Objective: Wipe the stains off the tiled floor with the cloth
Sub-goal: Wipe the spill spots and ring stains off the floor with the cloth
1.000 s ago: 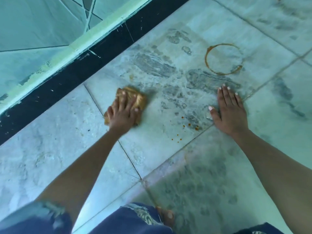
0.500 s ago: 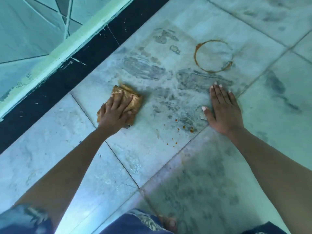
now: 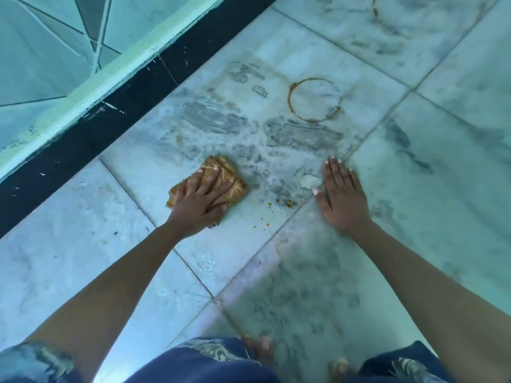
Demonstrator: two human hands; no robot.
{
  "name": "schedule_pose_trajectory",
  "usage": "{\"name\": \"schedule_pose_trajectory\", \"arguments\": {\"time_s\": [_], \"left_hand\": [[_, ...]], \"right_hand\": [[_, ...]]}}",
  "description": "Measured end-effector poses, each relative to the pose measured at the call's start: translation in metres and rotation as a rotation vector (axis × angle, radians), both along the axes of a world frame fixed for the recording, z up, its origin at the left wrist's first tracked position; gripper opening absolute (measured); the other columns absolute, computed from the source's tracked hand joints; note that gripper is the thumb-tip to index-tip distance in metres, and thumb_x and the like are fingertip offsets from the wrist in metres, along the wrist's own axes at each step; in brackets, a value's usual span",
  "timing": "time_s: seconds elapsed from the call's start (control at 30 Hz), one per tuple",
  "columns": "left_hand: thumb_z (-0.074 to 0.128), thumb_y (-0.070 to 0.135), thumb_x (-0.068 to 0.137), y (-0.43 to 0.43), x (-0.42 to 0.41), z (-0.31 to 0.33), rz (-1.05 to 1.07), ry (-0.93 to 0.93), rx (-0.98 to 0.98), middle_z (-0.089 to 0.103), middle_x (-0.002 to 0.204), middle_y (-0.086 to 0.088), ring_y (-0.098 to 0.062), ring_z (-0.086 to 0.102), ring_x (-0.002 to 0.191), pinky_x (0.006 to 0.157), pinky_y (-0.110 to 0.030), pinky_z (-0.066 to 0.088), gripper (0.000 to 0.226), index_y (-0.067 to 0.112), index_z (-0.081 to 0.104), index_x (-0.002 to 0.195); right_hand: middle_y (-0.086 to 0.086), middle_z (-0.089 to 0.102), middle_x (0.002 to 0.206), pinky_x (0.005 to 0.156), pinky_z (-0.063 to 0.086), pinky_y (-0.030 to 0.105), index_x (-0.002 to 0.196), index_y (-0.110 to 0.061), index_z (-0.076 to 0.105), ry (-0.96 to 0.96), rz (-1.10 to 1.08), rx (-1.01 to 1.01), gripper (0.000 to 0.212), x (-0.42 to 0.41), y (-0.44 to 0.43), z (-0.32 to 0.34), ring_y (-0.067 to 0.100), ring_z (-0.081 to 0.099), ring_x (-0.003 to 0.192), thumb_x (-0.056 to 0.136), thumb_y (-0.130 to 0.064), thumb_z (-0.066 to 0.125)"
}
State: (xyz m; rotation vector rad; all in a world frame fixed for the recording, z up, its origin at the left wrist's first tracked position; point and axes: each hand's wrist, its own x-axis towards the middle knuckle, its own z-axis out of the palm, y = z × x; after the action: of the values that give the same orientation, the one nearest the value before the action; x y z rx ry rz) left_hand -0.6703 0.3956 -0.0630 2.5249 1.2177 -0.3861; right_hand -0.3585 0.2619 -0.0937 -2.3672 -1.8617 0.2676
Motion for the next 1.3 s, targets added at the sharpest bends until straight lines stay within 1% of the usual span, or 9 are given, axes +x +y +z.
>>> {"name": "schedule_pose_trajectory", "arguments": {"time_s": [0.17,0.4,0.53,0.67,0.8,0.97,1.07,1.2,1.3], "left_hand": [[0.03,0.049,0.098,0.039,0.077,0.007,0.195,-0.017,-0.014,-0.009,0.159,0.01,-0.028,-0.009,0.145,0.112,-0.057,0.001,0.051,0.049,0.01,0.145],[0.01,0.059,0.089,-0.037,0.038,0.0,-0.249,-0.074,0.01,-0.01,0.156,0.011,-0.026,-0.009,0.145,0.112,-0.058,0.005,0.055,0.054,-0.003,0.142],[0.009,0.069,0.085,-0.012,0.007,-0.001,-0.005,-0.028,0.009,-0.011,0.155,0.015,-0.023,-0.009,0.145,0.112,-0.057,0.005,0.057,0.056,-0.002,0.14],[0.029,0.05,0.098,0.028,0.082,0.003,0.138,-0.055,-0.015,-0.01,0.158,0.011,-0.026,-0.012,0.145,0.111,-0.058,0.0,0.05,0.05,0.011,0.144],[0.019,0.055,0.096,0.003,0.124,-0.001,-0.125,-0.008,0.009,-0.015,0.158,0.008,-0.033,-0.015,0.144,0.109,-0.064,0.0,0.051,0.049,0.005,0.145],[0.011,0.06,0.094,-0.04,0.043,-0.009,-0.531,-0.15,0.033,0.002,0.158,0.006,-0.033,-0.006,0.144,0.11,-0.061,-0.005,0.05,0.052,0.009,0.143],[0.005,0.071,0.087,-0.004,0.009,-0.01,-0.39,-0.106,0.026,-0.003,0.157,0.011,-0.026,-0.009,0.145,0.111,-0.061,0.003,0.051,0.064,-0.002,0.137],[0.016,0.078,0.079,0.035,0.081,0.0,-0.073,-0.068,-0.012,-0.008,0.157,0.014,-0.028,-0.01,0.145,0.111,-0.06,0.001,0.061,0.061,0.002,0.136],[0.023,0.067,0.09,0.011,0.135,0.001,-0.146,-0.028,0.027,-0.008,0.158,0.011,-0.031,-0.012,0.144,0.11,-0.062,-0.003,0.056,0.054,0.009,0.143]], "right_hand": [[0.019,0.029,0.151,0.114,0.009,0.04,0.145,0.0,0.029,0.007,-0.107,-0.005,0.07,-0.001,-0.025,-0.002,0.031,0.028,0.14,0.092,-0.045,0.025],[0.013,0.025,0.154,0.116,0.007,0.036,0.147,-0.004,0.026,0.0,-0.074,-0.001,0.071,0.007,-0.029,-0.002,0.024,0.022,0.142,0.093,-0.049,0.024],[0.012,0.022,0.155,0.116,0.004,0.035,0.148,-0.005,0.023,0.004,-0.07,0.006,0.071,0.008,-0.029,-0.003,0.024,0.019,0.143,0.093,-0.049,0.024],[0.012,0.022,0.155,0.115,0.004,0.035,0.148,-0.006,0.023,0.005,-0.07,-0.008,0.071,0.009,-0.028,-0.002,0.024,0.02,0.143,0.092,-0.049,0.024],[0.012,0.022,0.155,0.116,0.006,0.036,0.148,-0.006,0.023,0.009,-0.074,-0.024,0.071,0.009,-0.028,-0.001,0.025,0.021,0.143,0.092,-0.049,0.024],[0.011,0.02,0.156,0.116,0.004,0.035,0.149,-0.007,0.02,0.004,-0.071,-0.009,0.071,0.009,-0.029,-0.004,0.022,0.017,0.144,0.092,-0.05,0.023],[0.011,0.019,0.156,0.116,0.003,0.035,0.149,-0.007,0.019,0.002,-0.067,-0.006,0.072,0.009,-0.029,-0.004,0.022,0.015,0.144,0.092,-0.05,0.022],[0.012,0.021,0.156,0.116,0.005,0.036,0.149,-0.007,0.021,0.01,-0.065,-0.007,0.071,0.009,-0.029,-0.003,0.024,0.02,0.143,0.092,-0.049,0.024],[0.014,0.025,0.154,0.116,0.008,0.037,0.148,-0.005,0.024,0.008,-0.063,-0.02,0.07,0.01,-0.028,-0.001,0.027,0.025,0.141,0.092,-0.047,0.027]]}}
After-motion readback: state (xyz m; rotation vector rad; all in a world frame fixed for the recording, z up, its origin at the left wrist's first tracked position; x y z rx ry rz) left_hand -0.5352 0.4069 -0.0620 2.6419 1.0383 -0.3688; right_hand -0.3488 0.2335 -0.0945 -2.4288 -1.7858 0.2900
